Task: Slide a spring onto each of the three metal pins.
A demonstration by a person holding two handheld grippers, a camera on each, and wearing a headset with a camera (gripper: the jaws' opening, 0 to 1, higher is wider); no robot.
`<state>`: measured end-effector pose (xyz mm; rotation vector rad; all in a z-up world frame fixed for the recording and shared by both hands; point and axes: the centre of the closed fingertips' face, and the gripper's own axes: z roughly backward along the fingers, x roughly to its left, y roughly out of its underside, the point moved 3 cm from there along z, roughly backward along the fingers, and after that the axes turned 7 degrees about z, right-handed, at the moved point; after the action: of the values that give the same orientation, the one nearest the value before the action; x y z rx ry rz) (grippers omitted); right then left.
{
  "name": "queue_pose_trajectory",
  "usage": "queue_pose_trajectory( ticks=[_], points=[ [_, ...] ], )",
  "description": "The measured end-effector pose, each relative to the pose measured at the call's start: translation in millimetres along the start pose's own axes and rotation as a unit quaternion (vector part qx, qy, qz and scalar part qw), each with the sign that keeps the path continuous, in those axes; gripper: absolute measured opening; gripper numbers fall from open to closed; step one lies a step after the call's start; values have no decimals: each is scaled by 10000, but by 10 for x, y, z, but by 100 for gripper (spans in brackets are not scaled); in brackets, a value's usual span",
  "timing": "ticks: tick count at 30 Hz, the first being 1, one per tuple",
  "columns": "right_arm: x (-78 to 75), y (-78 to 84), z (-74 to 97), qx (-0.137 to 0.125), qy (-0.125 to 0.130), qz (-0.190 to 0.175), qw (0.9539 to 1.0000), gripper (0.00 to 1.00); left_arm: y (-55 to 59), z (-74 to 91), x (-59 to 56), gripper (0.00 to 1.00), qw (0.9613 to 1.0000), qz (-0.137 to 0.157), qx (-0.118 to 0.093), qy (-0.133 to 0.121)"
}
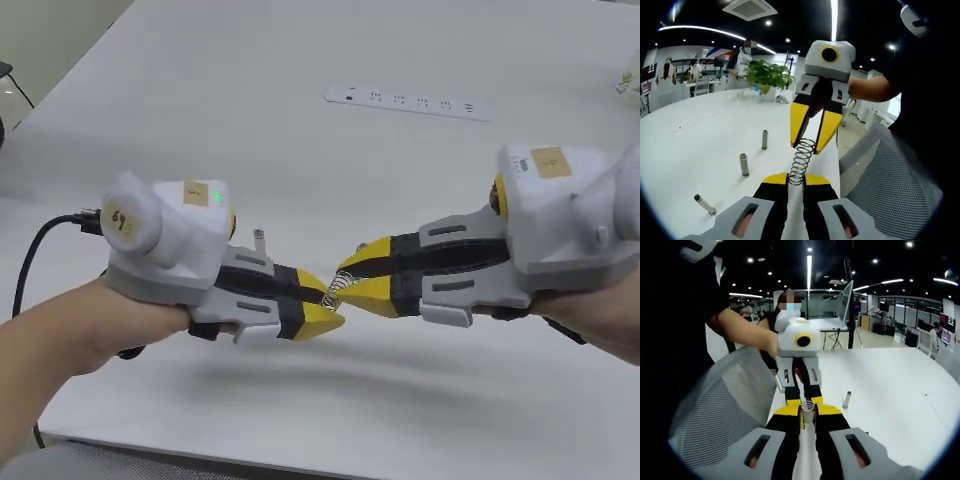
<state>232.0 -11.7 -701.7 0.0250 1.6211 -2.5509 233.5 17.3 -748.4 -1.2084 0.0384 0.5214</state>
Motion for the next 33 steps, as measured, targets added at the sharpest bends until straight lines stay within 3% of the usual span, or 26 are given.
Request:
queue_pose_trajectory(
  ticks=[14,33],
  points=[
    [32,-14,-56,96,-68,168,9998,8,31,-35,-40,2,9999,-11,68,73],
    [43,-15,-59,31,22,-65,10000,8,41,-10,-28,3,10000,60,23,46]
  ],
)
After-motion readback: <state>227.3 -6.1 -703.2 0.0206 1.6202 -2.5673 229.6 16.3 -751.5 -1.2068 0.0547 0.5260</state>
